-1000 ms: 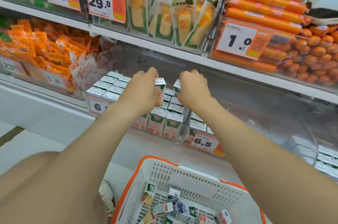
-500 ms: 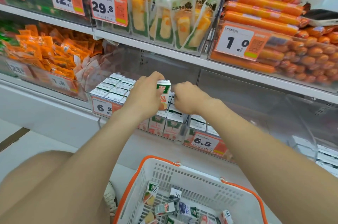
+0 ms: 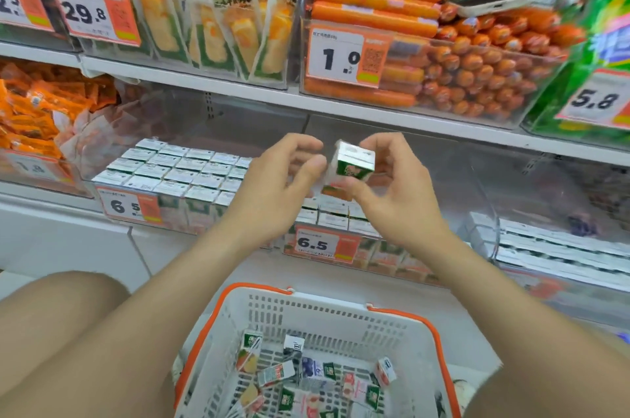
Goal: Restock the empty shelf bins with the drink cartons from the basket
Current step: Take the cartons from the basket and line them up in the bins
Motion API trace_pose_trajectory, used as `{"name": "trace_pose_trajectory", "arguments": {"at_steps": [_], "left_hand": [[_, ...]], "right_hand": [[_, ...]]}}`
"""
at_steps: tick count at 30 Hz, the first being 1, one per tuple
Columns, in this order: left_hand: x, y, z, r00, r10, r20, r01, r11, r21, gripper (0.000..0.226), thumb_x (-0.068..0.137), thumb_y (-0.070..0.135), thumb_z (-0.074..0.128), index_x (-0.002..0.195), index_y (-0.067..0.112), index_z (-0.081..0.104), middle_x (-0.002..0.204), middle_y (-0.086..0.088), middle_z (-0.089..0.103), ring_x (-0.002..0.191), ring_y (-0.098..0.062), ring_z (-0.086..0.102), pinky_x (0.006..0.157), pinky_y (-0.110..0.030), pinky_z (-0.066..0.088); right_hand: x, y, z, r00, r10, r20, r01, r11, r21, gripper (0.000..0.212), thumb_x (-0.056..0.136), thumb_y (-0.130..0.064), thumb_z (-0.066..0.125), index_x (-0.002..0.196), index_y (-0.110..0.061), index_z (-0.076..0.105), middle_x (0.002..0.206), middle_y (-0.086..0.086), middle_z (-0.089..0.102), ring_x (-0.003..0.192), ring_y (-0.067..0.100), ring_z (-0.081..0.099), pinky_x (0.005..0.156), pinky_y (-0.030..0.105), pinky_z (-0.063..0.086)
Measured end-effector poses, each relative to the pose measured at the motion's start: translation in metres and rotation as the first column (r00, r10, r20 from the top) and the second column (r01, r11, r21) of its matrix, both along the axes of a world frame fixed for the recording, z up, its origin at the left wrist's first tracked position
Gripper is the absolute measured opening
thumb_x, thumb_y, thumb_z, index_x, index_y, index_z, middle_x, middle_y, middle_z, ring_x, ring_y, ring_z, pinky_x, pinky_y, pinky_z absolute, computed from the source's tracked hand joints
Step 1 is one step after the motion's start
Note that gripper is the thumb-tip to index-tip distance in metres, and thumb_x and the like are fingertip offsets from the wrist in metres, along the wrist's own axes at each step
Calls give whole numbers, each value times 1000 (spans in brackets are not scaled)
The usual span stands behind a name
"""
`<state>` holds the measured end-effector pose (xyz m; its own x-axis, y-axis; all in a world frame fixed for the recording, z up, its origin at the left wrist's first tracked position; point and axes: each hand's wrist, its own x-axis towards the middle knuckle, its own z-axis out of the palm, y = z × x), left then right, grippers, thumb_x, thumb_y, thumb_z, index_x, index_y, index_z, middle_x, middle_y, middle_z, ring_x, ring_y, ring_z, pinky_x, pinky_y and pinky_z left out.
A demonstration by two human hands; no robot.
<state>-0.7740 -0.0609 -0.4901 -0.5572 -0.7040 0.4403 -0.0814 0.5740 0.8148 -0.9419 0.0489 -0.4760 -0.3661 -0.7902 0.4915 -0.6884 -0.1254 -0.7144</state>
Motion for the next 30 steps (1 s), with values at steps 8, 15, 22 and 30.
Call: {"name": "trace_pose_trajectory", "arguments": {"at_steps": [8,15,22,30], "left_hand": [[-27,22,-48,873,46,486,186,890,-417,27,102,25,58,129,24,62,125,4,60,114,-22,56,99,-43,47],[-37,32,-64,815,138,564,206,839,-503,30,102,24,59,131,29,60,129,7,60,119,-24,53,97,-45,47],[-25,50,-69,893,183,411,110,797,-594,22,92,12,63,113,19,60,112,2,56,103,-23,49,88,-37,43],[-2,77,-114,481,19,876,313,930,-192,27,99,32,58,79,34,39,84,6,52,81,-24,55,64,-35,44]], "right_hand": [[-75,15,-7,911,-176,-374,344,825,448,53,90,-13,71,139,-25,53,118,13,63,104,34,61,86,45,55],[-85,16,-29,970,58,-235,122,722,681,43,98,-19,61,141,-20,56,137,5,60,110,29,65,89,38,51],[-77,24,-44,928,43,-369,215,748,628,46,99,-24,51,143,-10,57,121,15,69,110,30,64,89,35,50],[25,76,-75,860,351,-370,-56,786,616,28,87,-29,42,83,-20,68,72,1,67,65,22,62,61,41,56]]}}
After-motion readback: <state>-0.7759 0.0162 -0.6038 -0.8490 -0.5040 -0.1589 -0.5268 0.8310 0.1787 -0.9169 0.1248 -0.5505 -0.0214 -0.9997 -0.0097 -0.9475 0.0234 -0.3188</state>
